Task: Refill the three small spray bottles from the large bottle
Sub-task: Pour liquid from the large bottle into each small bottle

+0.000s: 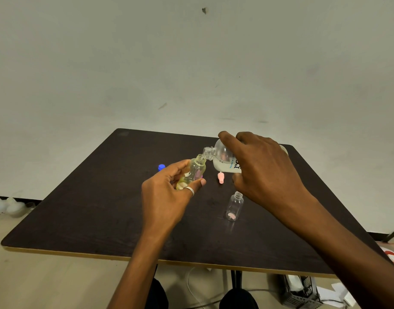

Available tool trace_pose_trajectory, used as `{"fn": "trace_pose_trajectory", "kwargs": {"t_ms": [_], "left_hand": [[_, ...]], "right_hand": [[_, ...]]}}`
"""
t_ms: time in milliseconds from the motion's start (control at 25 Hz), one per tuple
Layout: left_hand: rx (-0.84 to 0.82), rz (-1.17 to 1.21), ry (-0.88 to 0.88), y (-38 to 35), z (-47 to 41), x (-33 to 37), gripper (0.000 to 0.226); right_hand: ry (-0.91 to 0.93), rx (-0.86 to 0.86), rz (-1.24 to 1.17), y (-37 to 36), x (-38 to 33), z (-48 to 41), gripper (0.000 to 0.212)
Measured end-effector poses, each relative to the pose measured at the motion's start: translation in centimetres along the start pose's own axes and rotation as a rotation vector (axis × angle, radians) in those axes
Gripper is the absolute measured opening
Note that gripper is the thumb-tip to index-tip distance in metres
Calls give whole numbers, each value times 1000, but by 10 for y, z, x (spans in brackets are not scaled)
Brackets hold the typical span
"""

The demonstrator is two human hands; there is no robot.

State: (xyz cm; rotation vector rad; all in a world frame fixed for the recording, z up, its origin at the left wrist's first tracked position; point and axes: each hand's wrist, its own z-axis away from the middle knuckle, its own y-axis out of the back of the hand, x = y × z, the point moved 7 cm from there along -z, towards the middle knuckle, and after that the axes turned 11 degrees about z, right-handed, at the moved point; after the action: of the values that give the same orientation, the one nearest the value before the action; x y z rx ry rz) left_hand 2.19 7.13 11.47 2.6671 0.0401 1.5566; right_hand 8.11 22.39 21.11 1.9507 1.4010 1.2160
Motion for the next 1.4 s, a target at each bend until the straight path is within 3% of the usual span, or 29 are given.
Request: {"fn": "trace_pose_trajectory", "kwargs": {"t_ms": [1400], "left_hand": [[-9,55,-37,2,3,4,53]], "right_hand": [[8,23,17,0,-2,-2,74]]}}
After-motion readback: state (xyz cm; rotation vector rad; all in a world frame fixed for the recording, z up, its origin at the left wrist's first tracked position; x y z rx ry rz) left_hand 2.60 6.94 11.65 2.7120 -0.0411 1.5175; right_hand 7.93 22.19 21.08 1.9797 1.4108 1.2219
